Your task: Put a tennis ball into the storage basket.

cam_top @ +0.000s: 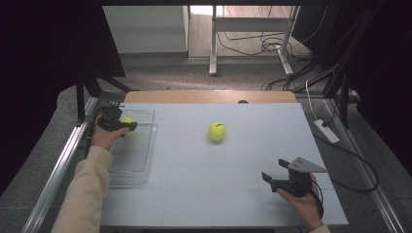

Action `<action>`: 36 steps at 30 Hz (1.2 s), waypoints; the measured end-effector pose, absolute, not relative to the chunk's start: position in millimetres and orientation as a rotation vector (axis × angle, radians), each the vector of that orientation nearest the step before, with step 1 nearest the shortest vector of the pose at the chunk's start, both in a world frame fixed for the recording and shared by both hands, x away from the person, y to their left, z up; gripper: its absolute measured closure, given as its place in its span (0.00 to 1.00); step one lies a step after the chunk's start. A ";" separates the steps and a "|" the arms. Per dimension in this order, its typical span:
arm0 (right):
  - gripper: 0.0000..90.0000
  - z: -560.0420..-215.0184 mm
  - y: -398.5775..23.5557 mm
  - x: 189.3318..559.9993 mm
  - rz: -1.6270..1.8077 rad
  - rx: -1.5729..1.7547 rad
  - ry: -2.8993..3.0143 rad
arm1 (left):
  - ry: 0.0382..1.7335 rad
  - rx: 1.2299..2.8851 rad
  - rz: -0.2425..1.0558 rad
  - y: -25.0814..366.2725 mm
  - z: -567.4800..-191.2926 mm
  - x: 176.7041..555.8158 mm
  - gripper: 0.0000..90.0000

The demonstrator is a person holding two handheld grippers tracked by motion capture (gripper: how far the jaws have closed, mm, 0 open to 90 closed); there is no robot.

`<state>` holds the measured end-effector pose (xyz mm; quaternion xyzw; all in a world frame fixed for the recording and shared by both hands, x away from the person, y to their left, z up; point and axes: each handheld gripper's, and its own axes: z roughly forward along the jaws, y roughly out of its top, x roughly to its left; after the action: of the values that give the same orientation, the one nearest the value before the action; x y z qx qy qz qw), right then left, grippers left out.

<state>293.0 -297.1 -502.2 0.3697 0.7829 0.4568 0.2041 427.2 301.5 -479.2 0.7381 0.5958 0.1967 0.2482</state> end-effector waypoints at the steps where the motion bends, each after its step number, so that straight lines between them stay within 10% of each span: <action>1: 0.16 -502.0 -297.1 292.8 1.271 1.031 2.184 | 1.624 1.983 0.549 301.3 -476.6 426.3 0.15; 36: 0.16 -502.4 -296.4 292.6 1.273 1.034 2.179 | 1.204 1.822 0.487 276.6 -432.6 353.5 0.14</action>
<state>292.6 -296.4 -502.4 0.3711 0.7818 0.4569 0.2058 353.5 276.6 -432.6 0.7324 0.4841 0.1959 0.4368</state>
